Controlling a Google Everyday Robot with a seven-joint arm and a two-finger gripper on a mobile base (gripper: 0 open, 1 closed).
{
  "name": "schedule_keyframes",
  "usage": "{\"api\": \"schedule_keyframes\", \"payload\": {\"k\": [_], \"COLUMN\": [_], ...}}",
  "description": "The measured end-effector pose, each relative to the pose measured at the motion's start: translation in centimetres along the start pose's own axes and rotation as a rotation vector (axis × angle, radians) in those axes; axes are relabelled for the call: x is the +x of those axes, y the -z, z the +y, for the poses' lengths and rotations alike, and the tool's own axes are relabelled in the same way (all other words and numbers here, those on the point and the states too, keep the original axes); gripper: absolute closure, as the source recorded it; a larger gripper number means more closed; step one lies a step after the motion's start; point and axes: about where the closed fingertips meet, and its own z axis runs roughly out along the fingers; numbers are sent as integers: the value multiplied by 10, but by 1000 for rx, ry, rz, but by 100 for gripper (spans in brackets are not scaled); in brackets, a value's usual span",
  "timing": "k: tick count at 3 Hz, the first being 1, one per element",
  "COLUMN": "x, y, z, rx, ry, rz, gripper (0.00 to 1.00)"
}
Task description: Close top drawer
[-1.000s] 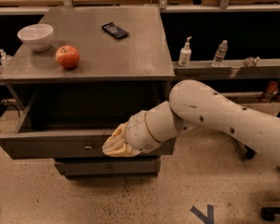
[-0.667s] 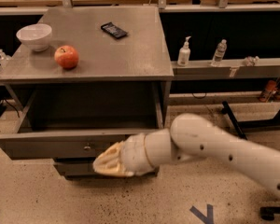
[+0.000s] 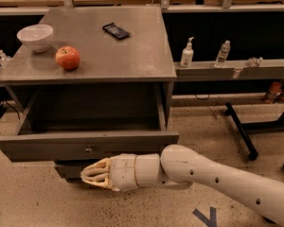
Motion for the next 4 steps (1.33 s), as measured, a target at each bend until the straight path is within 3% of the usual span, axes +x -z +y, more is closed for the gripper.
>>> {"api": "schedule_keyframes", "payload": {"k": [1, 2, 3, 4], "x": [11, 59, 108, 124], "y": [-6, -13, -9, 1], "z": [-1, -6, -29, -52], "rx": [-22, -11, 67, 120], "ry": [-6, -35, -44, -32], "rz": [8, 24, 46, 51], "gripper": [100, 100, 100, 100]}}
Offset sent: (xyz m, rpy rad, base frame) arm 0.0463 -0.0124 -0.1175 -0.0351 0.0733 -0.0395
